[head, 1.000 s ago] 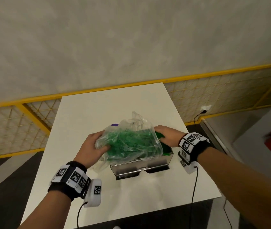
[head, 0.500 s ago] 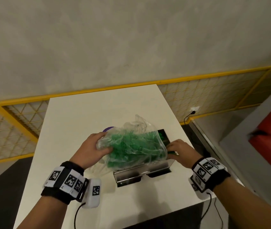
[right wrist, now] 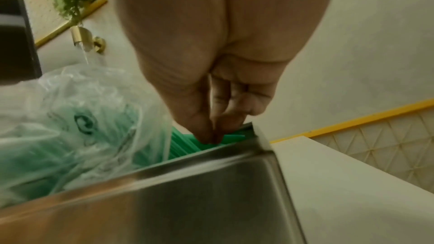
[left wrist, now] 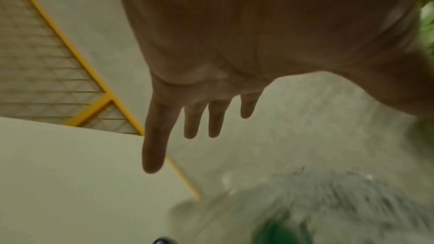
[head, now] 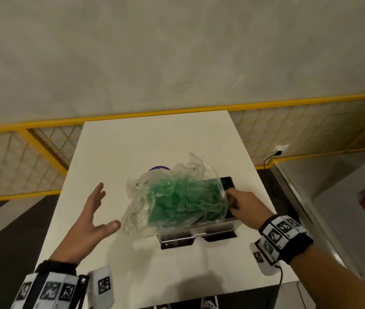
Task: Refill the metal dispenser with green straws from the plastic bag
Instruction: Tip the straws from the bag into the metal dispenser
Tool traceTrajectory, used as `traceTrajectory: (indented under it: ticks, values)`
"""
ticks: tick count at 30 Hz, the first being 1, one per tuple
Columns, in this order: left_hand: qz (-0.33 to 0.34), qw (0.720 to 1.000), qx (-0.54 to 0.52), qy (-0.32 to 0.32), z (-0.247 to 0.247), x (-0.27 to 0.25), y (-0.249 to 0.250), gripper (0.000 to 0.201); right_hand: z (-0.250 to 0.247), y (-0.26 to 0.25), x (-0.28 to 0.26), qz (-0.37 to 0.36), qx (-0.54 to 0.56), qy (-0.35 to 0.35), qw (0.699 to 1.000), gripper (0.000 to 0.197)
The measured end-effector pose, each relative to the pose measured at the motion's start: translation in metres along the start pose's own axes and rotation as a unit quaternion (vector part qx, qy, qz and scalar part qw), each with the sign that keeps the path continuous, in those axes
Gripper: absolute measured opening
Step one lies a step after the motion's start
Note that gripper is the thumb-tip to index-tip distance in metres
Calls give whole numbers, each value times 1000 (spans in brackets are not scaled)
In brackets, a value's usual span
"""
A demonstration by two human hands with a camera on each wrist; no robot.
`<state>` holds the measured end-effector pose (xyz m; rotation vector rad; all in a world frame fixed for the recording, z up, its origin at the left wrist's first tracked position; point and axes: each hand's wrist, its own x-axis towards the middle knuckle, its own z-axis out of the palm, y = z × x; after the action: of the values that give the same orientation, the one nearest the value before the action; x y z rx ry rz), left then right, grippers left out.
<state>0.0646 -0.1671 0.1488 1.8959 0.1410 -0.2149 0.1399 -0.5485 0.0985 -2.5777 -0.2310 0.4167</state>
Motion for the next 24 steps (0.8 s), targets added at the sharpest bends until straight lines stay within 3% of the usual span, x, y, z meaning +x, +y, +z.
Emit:
traceTrajectory:
  ticks: [4, 6, 7, 9, 11, 12, 15, 18, 20, 22, 24]
  values:
    - [-97, 992, -71, -35, 34, -23, -39, 143, 7, 7, 0, -71, -15, 6, 997, 73]
    - [-97, 991, -90, -1, 57, -13, -45, 142, 13, 5, 9, -93, -84, -11, 992, 87]
    - [-83, 990, -108, 36, 67, -6, -42, 133, 17, 5, 14, -96, -120, -20, 988, 91]
    - [-44, 981, -152, 114, 81, 8, -29, 89, 25, 4, 26, -103, -124, -51, 986, 95]
    - [2, 975, -157, 154, 87, 18, -9, 43, 32, 2, 34, -111, -11, -97, 989, 97]
    - [21, 975, -149, 162, 87, 23, -2, 35, 36, 3, 38, -104, 32, -115, 987, 98]
    - [60, 967, -157, 191, 79, 36, 9, 47, 45, 6, 44, -84, 72, -110, 988, 101]
    - [45, 949, -229, 211, 70, 46, 3, 93, 47, 2, 45, -79, 118, -57, 988, 100]
    - [13, 940, -288, 181, 73, 49, -2, 111, 50, -1, 46, -72, 133, -42, 988, 104]
    - [-13, 942, -314, 118, 81, 50, 0, 117, 55, -3, 50, -69, 127, -39, 989, 113]
    - [-15, 945, -314, 91, 89, 53, 6, 96, 60, -1, 53, -62, 128, -37, 989, 116]
